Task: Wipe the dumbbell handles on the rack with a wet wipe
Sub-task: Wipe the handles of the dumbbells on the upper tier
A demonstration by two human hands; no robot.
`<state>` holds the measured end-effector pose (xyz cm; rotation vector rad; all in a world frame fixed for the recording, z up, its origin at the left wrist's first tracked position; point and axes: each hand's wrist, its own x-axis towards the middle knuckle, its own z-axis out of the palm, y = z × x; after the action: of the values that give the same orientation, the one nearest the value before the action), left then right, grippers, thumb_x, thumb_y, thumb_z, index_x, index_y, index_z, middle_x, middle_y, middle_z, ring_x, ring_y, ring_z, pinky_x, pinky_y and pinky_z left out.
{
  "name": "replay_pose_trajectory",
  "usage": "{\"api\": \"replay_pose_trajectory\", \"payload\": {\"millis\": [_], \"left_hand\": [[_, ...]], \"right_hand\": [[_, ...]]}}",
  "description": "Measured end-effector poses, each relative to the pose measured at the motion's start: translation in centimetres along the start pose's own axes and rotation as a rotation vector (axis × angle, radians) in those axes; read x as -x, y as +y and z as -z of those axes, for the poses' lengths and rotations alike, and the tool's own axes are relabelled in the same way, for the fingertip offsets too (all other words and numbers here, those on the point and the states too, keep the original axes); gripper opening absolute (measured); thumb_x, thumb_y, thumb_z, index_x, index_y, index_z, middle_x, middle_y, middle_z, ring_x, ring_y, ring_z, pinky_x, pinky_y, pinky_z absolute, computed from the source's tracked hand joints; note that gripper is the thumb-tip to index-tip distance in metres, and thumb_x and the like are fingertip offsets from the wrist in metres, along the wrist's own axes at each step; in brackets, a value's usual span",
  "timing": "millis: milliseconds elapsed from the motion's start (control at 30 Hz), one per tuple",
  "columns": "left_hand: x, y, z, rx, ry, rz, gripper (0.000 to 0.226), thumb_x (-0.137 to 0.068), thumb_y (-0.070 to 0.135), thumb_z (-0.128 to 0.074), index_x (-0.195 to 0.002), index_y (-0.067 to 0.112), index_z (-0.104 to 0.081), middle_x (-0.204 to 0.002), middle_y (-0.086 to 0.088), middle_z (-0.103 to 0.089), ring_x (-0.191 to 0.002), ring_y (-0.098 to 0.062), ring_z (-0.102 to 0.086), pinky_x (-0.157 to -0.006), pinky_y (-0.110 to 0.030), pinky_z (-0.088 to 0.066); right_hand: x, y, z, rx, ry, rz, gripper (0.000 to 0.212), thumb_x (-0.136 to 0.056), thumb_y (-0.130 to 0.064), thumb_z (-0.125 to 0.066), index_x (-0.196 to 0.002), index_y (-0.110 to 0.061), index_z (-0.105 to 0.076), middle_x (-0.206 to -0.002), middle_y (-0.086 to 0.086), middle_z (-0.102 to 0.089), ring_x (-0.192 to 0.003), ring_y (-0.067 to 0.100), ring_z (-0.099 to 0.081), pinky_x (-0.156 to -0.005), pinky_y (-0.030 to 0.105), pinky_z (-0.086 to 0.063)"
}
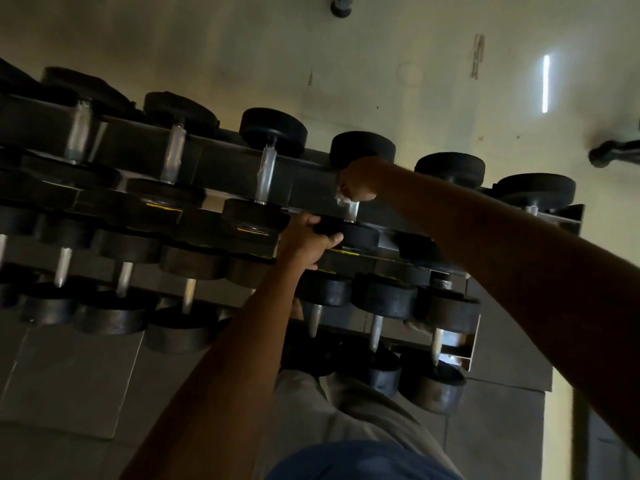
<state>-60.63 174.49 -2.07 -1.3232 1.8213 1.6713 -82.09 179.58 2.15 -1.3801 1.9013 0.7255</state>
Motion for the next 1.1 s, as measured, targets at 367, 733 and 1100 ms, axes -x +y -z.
{"api": "replay_pose_trajectory", "payload": {"millis": [367,733,1100], "left_hand": [[-0.5,0.1,0.3,-0.068,0.013,-0.028,0.060,-0.075,0.042,-0.097,-0.118,0.040,-0.055,-0.133,0.000,-0.066,-0.105,-0.025,-0.074,-0.056,-0.036,-0.064],[3.0,1.0,-1.2,-0.412,0.241,-0.240,0.050,-0.088,0.054,-0.081,-0.128,0.029,-0.064,-0.120,0.001,-0.071,-0.108,-0.023,-0.068,-0.088,-0.044,-0.057],[13.2,0.8,-13.6,-0.336,0.230,-0.396,0.030,-0.095,0.037,-0.079,-0.118,0.023,-0.066,-0.113,0.001,-0.070,-0.107,-0.021,-0.068,-0.089,-0.037,-0.056]], "right_hand": [[-0.7,-1.5,-3.1,-0.375,-0.012,-0.018,0.028,-0.098,-0.043,-0.060,-0.119,-0.027,-0.069,-0.111,-0.002,-0.070,-0.098,0.017,-0.065,-0.087,0.034,-0.055],[9.9,-1.1,-11.9,-1.546,0.699,-0.251,0.014,-0.102,-0.031,-0.064,-0.105,-0.020,-0.073,-0.092,0.003,-0.073,-0.078,0.008,-0.070,-0.075,0.028,-0.057],[22.4,2.8,-21.3,-2.093,0.758,-0.255,0.048,-0.080,-0.025,-0.089,-0.120,-0.009,-0.067,-0.114,0.012,-0.074,-0.095,0.024,-0.077,-0.076,0.039,-0.065]]}}
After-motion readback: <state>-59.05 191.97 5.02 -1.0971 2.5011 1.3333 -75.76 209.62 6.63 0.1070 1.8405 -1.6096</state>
